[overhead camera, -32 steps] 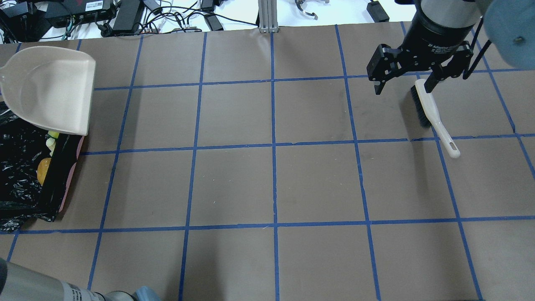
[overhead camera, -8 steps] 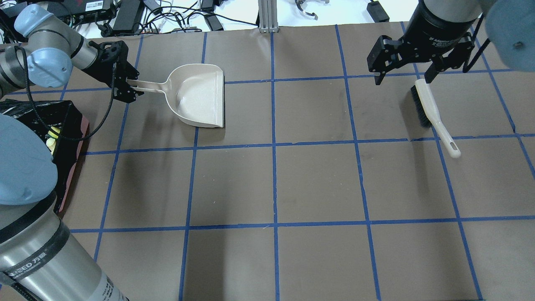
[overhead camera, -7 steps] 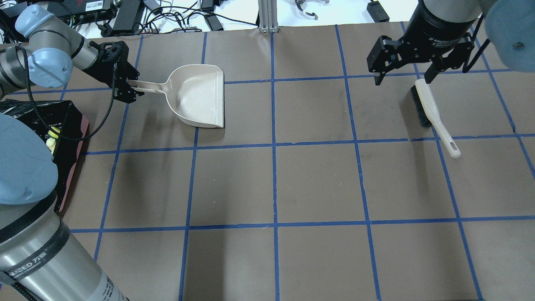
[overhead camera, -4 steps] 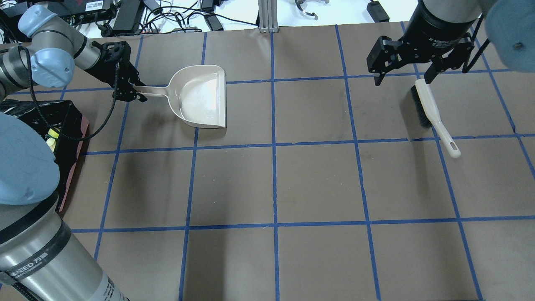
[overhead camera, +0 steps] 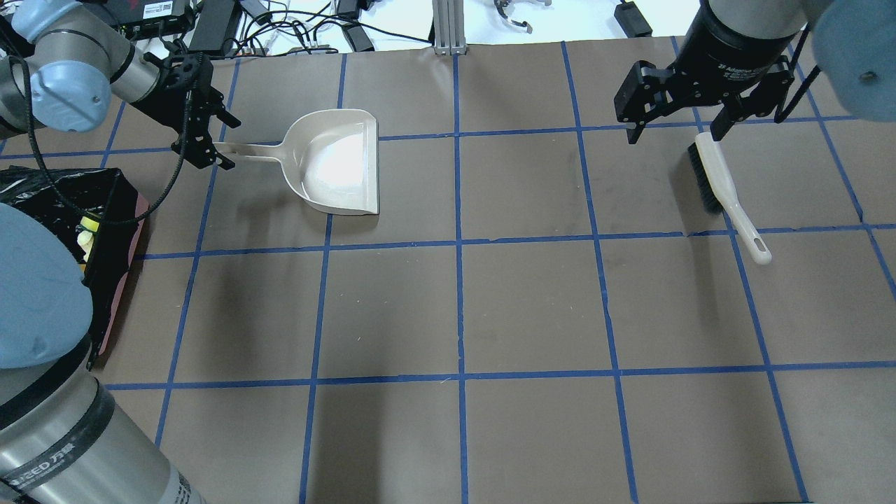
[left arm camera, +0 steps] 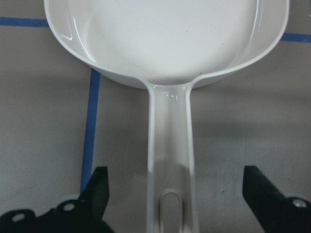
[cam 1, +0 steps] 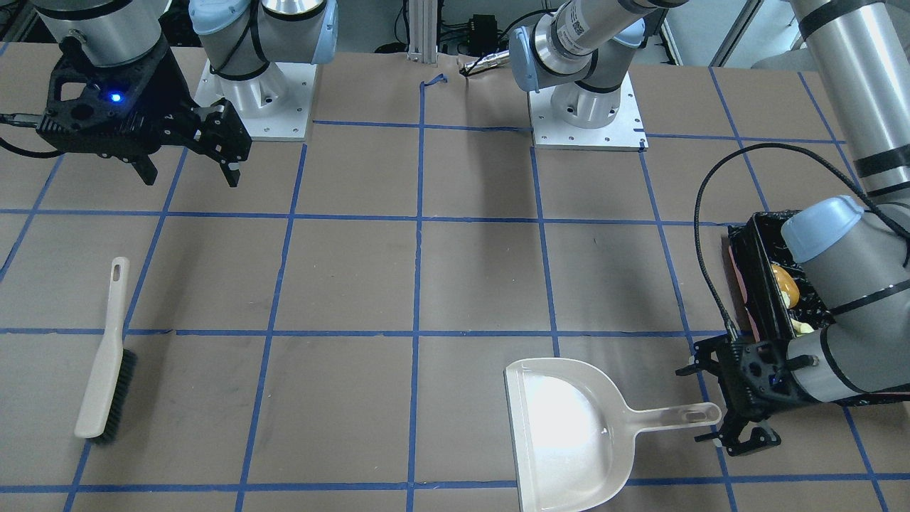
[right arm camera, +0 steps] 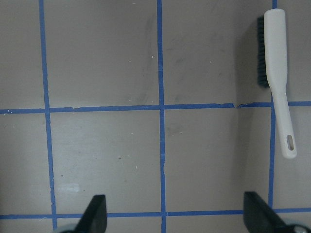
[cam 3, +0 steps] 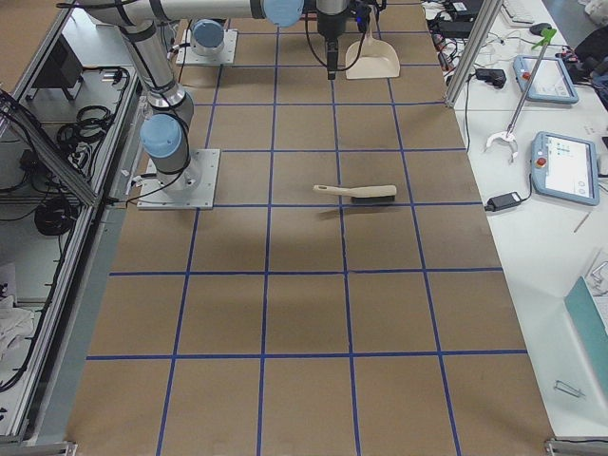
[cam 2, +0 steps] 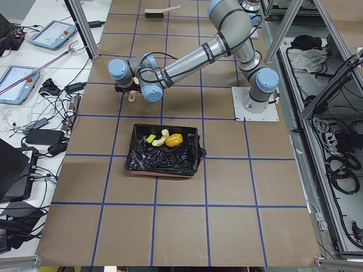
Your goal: Sweep and dump trash into bin
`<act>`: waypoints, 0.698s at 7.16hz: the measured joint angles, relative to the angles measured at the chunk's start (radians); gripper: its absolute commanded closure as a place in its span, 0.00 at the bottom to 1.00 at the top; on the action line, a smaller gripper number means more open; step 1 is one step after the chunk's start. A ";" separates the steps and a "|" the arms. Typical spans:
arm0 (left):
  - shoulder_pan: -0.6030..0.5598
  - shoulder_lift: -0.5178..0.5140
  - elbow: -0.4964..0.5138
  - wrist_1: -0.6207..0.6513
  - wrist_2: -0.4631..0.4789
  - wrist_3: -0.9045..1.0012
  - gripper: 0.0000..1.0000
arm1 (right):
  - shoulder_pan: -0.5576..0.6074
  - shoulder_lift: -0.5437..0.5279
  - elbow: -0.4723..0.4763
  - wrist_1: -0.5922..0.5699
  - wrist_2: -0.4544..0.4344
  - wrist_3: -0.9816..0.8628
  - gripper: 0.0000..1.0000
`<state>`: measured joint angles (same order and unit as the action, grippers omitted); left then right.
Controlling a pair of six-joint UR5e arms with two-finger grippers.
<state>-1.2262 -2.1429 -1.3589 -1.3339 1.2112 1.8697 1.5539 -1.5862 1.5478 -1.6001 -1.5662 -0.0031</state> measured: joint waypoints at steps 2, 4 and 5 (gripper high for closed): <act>0.000 0.077 0.046 -0.114 0.054 -0.044 0.00 | 0.000 0.000 0.000 0.000 0.000 0.000 0.00; -0.010 0.160 0.065 -0.181 0.124 -0.109 0.00 | 0.000 0.000 0.000 0.000 0.000 0.000 0.00; -0.038 0.193 0.066 -0.201 0.175 -0.159 0.00 | 0.000 0.000 0.000 0.000 0.000 0.000 0.00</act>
<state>-1.2643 -1.9500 -1.2925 -1.5352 1.3865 1.7108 1.5539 -1.5862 1.5478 -1.5999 -1.5662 -0.0031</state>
